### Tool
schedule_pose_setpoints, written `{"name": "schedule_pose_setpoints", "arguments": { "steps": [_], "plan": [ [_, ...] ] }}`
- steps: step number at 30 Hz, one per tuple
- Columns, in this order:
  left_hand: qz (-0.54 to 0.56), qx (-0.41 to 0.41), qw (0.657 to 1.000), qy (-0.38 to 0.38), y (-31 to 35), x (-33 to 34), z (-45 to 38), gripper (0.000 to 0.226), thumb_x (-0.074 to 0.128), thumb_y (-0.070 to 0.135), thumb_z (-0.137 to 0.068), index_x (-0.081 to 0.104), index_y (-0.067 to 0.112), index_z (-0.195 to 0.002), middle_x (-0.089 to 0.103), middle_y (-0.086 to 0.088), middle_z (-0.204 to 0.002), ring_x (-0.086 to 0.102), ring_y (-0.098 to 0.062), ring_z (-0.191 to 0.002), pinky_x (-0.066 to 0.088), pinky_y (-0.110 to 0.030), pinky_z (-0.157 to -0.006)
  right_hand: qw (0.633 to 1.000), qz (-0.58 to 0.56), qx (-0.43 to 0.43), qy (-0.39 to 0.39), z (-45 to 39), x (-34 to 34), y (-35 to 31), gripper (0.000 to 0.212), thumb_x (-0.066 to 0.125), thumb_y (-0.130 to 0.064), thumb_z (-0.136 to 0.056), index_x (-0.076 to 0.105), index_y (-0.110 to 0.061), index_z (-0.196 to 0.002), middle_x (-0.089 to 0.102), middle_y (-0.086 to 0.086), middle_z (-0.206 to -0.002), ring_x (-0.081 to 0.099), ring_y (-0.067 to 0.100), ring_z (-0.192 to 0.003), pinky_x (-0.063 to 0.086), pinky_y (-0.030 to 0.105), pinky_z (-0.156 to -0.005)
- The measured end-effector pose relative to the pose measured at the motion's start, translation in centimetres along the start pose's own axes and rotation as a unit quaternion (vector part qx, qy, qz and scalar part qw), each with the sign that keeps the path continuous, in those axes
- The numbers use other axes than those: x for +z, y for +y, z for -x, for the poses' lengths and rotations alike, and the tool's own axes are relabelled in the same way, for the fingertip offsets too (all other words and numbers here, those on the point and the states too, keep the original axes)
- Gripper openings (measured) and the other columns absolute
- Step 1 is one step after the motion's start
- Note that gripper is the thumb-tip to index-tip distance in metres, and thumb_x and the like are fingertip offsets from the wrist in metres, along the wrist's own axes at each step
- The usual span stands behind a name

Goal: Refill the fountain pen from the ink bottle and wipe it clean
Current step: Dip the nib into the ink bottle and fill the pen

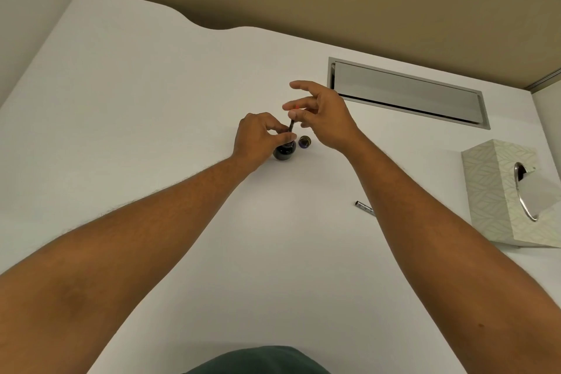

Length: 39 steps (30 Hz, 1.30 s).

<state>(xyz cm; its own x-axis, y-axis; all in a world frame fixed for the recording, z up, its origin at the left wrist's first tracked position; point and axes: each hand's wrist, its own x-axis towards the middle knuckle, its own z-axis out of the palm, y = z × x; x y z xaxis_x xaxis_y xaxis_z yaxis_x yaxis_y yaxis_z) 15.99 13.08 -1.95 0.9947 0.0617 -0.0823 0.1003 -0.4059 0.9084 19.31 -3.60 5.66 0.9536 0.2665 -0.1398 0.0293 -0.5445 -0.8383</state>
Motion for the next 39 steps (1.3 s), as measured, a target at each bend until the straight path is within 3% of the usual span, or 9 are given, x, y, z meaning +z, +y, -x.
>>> {"name": "schedule_pose_setpoints", "arguments": {
  "steps": [2,5,9,16,19,30,39],
  "plan": [
    [0.001,0.000,1.000,0.001,-0.1,0.0,0.0,0.019,0.090,0.032,-0.080,0.086,0.018,-0.092,0.078,0.004,-0.096,0.068,-0.011,-0.092,0.042,-0.013,-0.074,1.000,0.003,-0.002,-0.010,0.0,-0.2,0.0,0.050,0.076,-0.010,-0.096,0.061,-0.021,-0.143,0.084,-0.005,-0.099,0.078,0.009,-0.097,0.063,0.034,-0.090],
    [-0.001,-0.001,1.000,0.003,-0.2,0.1,0.1,0.019,0.090,0.032,-0.080,0.086,0.018,-0.092,0.077,0.004,-0.094,0.067,-0.010,-0.090,0.039,-0.010,-0.071,0.999,0.004,0.013,0.046,0.0,0.1,0.0,0.043,0.084,-0.013,-0.088,0.070,-0.017,-0.128,0.083,-0.003,-0.084,0.079,0.006,-0.090,0.060,0.037,-0.098],
    [0.001,0.001,1.000,0.007,-0.1,0.0,-0.1,0.019,0.090,0.031,-0.080,0.086,0.017,-0.093,0.078,0.002,-0.096,0.068,-0.011,-0.091,0.040,-0.007,-0.072,0.995,0.014,0.015,0.098,-0.1,1.1,-0.1,0.036,0.089,-0.020,-0.082,0.073,-0.017,-0.114,0.081,-0.004,-0.077,0.079,0.004,-0.083,0.062,0.034,-0.091],
    [0.002,0.000,1.000,0.005,-0.3,-0.2,-0.1,0.018,0.090,0.031,-0.080,0.086,0.018,-0.092,0.078,0.004,-0.095,0.069,-0.013,-0.093,0.042,-0.012,-0.075,0.998,-0.007,0.005,0.064,0.0,0.5,0.1,0.044,0.089,-0.017,-0.083,0.071,-0.016,-0.123,0.083,-0.004,-0.090,0.080,0.012,-0.086,0.062,0.039,-0.095],
    [0.003,0.002,1.000,0.006,-0.2,-0.1,-0.1,0.019,0.090,0.030,-0.080,0.085,0.016,-0.092,0.077,0.005,-0.093,0.068,-0.012,-0.092,0.041,-0.008,-0.073,0.997,-0.006,-0.005,0.071,0.2,0.5,0.0,0.038,0.087,-0.013,-0.084,0.072,-0.013,-0.118,0.083,-0.002,-0.084,0.080,0.009,-0.086,0.062,0.040,-0.097],
    [0.000,0.009,1.000,0.002,-0.2,-0.3,0.0,0.017,0.090,0.030,-0.079,0.086,0.017,-0.090,0.078,0.005,-0.094,0.070,-0.012,-0.092,0.045,-0.015,-0.080,0.994,0.011,0.001,0.106,0.2,1.2,-0.3,0.027,0.089,-0.017,-0.082,0.073,-0.012,-0.103,0.081,-0.004,-0.075,0.079,0.006,-0.079,0.063,0.036,-0.090],
    [-0.007,-0.002,1.000,0.009,-0.2,-0.1,0.1,0.018,0.089,0.032,-0.081,0.085,0.019,-0.093,0.076,0.005,-0.096,0.064,-0.010,-0.093,0.038,-0.012,-0.072,0.995,0.010,0.007,0.099,0.1,1.0,-0.1,0.035,0.090,-0.019,-0.082,0.073,-0.017,-0.112,0.082,-0.006,-0.081,0.078,0.004,-0.083,0.062,0.029,-0.089]
  ]
}}
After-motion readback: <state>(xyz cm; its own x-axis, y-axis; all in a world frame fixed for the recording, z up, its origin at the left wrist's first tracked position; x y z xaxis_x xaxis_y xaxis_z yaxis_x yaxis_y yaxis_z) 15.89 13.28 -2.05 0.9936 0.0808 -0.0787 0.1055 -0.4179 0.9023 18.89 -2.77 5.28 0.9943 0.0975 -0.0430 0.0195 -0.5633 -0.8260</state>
